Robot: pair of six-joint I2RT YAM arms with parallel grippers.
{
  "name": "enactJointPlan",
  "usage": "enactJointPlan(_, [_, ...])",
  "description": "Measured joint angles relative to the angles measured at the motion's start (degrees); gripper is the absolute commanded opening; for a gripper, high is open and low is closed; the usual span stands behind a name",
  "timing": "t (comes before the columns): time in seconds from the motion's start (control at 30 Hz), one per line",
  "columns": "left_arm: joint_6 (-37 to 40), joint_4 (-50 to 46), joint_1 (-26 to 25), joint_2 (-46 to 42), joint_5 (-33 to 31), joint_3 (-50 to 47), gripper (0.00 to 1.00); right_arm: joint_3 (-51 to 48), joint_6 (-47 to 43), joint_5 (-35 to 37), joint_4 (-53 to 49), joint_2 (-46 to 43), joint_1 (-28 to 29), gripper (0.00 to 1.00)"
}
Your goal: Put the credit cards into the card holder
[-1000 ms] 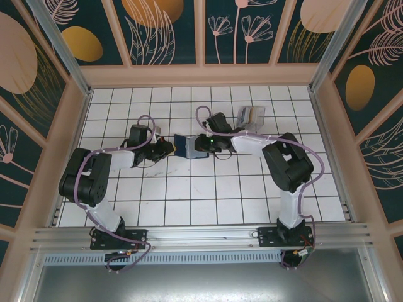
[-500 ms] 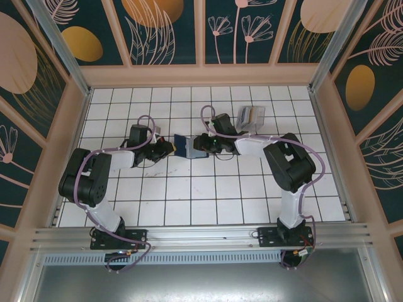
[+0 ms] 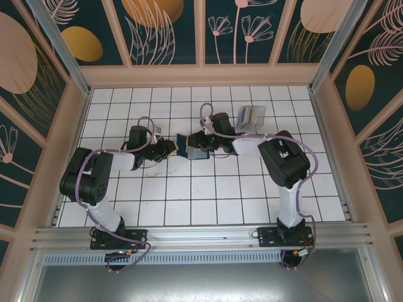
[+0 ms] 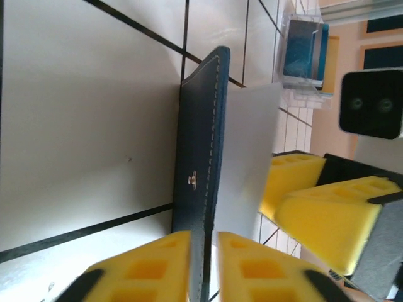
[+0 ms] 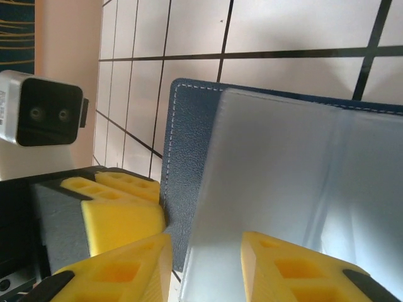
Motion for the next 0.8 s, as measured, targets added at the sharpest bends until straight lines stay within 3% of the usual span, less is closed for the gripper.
enactJointPlan(0.07, [-0.6, 0.7, 0.2, 0.0, 0.3, 0.0, 0.43, 1.0, 0.4, -0.4, 0.4, 1.0, 0.5, 0.35])
enactJointPlan(0.27, [-2.1, 1.4, 3.0, -0.1, 0.5, 0.0, 0.58, 2.7, 1.4, -1.1, 2.0, 2.6, 1.5, 0.39])
enactJointPlan(0.47, [1.5, -3.8, 4.6, -1.5, -2.5, 1.3, 0.61, 2.9, 1.3, -0.5, 2.0, 2.5, 1.4, 0.43])
enactJointPlan(0.8, [6.9, -10.0, 3.7, -1.9, -5.3, 4.3, 0.61, 8.5, -5.7, 6.1, -8.0, 2.0, -0.7, 0.44])
